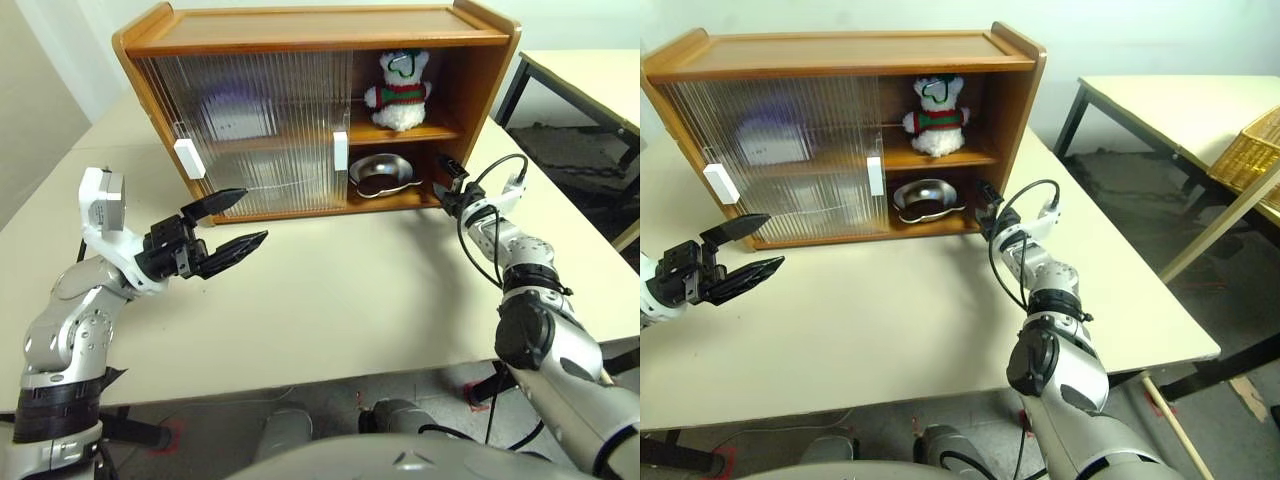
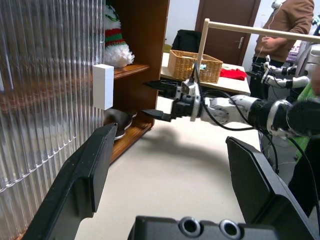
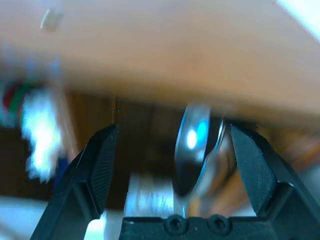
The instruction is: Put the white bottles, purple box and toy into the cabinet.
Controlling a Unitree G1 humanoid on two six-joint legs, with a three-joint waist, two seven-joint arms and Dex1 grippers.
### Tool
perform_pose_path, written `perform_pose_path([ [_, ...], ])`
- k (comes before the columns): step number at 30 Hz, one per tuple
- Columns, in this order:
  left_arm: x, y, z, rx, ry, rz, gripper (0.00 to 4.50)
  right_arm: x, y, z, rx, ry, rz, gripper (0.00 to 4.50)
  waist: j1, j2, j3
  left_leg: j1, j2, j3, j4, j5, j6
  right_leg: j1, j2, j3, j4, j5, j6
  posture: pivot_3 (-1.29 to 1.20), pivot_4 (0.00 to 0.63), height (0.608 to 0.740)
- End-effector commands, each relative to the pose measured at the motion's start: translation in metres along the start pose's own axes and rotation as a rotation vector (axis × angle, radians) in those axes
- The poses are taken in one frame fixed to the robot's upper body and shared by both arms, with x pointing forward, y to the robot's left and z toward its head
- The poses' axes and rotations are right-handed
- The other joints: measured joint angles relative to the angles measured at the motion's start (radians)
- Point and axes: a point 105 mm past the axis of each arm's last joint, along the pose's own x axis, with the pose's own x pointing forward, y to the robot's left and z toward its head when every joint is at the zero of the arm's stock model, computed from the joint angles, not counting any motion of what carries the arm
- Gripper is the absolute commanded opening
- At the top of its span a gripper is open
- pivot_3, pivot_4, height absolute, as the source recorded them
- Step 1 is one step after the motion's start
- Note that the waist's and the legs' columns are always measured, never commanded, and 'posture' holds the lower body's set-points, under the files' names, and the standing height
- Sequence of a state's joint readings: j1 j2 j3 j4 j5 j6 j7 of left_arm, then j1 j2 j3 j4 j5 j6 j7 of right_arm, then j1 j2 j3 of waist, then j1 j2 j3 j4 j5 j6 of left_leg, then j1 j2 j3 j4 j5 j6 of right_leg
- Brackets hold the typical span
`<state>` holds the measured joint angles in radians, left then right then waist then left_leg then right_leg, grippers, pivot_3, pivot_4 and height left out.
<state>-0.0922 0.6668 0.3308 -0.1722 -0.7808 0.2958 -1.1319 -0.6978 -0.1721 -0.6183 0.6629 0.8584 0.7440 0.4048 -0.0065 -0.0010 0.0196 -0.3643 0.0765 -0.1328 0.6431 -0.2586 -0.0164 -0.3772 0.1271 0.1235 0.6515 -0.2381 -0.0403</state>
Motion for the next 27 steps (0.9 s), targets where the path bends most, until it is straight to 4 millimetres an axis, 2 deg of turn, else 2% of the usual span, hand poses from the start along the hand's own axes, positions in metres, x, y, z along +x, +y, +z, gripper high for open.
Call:
perform_pose_path([
  [1, 0.0, 0.0, -0.002, 0.001, 0.008, -0.005, 4.5, -0.008, 0.027, -0.033, -0.268, 0.203, 0.084, 4.48, -0.006, 0.0, 0.0, 0.0, 0.0, 0.0, 0.0, 0.0, 0.0, 0.0, 0.0, 0.0, 0.0, 0.0, 0.0, 0.01, 0.028, 0.74],
  [6, -0.001, 0.001, -0.002, 0.001, 0.01, -0.002, 4.5, -0.028, 0.051, -0.06, -0.594, 0.333, 0.219, 4.48, -0.012, 0.0, 0.0, 0.0, -0.001, 0.001, 0.001, 0.0, 0.0, 0.001, 0.002, 0.001, 0.001, 0.0, 0.004, 0.0, 0.028, 0.74],
  [9, -0.001, 0.002, -0.002, 0.002, 0.01, -0.001, 4.5, -0.039, 0.061, -0.076, -0.991, 0.375, 0.338, 3.84, -0.014, -0.001, -0.001, 0.0, -0.002, 0.001, 0.004, 0.0, 0.0, 0.002, 0.002, 0.001, 0.001, 0.0, 0.004, 0.0, 0.028, 0.74],
  [14, -0.001, 0.002, -0.002, 0.003, 0.01, 0.0, 4.5, -0.034, 0.078, -0.093, -1.177, 0.318, 0.469, 1.92, -0.017, -0.001, -0.001, 0.0, -0.002, 0.001, 0.005, 0.001, 0.001, 0.002, 0.002, 0.002, 0.001, -0.002, 0.0, 0.0, 0.028, 0.74],
  [19, 0.0, 0.002, -0.002, 0.003, 0.01, 0.001, 4.5, -0.014, 0.089, -0.107, -1.297, 0.228, 0.467, 0.02, -0.017, -0.001, -0.001, 0.001, -0.001, -0.001, 0.005, 0.001, 0.001, 0.001, 0.002, 0.001, 0.001, -0.001, -0.002, 0.01, 0.024, 0.74],
  [27, 0.0, 0.002, -0.002, 0.006, 0.011, 0.003, 4.5, 0.015, 0.112, -0.151, -1.26, 0.185, 0.523, 0.02, -0.015, -0.002, -0.001, -0.002, 0.001, -0.002, 0.0, 0.001, 0.001, -0.006, 0.002, 0.0, 0.001, 0.002, -0.003, 0.01, 0.022, 0.74],
])
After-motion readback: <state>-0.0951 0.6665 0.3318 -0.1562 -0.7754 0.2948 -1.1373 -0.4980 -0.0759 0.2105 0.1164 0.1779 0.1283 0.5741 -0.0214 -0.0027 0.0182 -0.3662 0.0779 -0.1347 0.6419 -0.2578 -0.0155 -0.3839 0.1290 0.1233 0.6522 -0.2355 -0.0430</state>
